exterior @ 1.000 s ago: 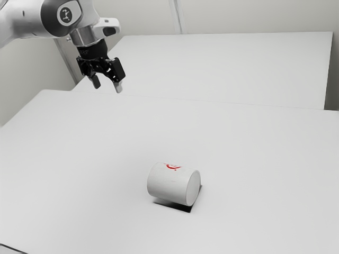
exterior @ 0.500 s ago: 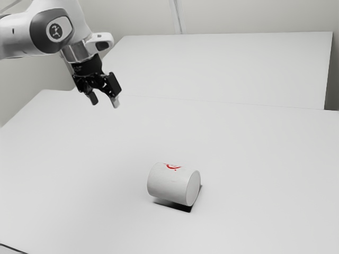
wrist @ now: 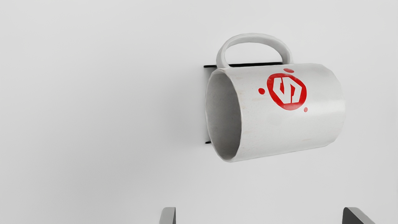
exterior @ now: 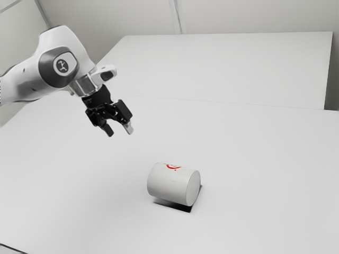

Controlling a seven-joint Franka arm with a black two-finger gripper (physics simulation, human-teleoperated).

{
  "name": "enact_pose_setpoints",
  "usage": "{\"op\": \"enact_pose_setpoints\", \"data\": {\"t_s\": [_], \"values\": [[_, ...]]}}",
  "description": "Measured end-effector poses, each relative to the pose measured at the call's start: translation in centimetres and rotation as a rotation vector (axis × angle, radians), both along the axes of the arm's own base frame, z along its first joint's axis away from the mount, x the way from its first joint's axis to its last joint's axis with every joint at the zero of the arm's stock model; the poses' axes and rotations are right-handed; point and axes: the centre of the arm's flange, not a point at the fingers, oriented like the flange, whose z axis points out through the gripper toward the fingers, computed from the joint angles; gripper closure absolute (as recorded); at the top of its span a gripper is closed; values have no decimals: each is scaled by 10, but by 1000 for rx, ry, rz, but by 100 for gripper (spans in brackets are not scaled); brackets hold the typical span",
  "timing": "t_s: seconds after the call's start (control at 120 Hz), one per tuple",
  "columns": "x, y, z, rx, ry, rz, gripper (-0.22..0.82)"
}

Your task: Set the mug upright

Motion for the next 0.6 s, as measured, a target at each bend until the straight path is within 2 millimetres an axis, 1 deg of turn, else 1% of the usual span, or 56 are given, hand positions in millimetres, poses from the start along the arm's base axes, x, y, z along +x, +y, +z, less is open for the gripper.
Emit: {"op": "enact_pose_setpoints", "data": {"t_s": [0.117, 0.233, 0.342, 0.45, 0.6], "values": [[-2, -2, -20, -51, -1, 14, 2], [-3, -3, -36, -98, -10, 25, 2], [-9, -4, -61, -153, -1, 44, 2], [-11, -5, -81, -206, -3, 64, 2], [-10, -6, -101, -266, -13, 76, 2]]}}
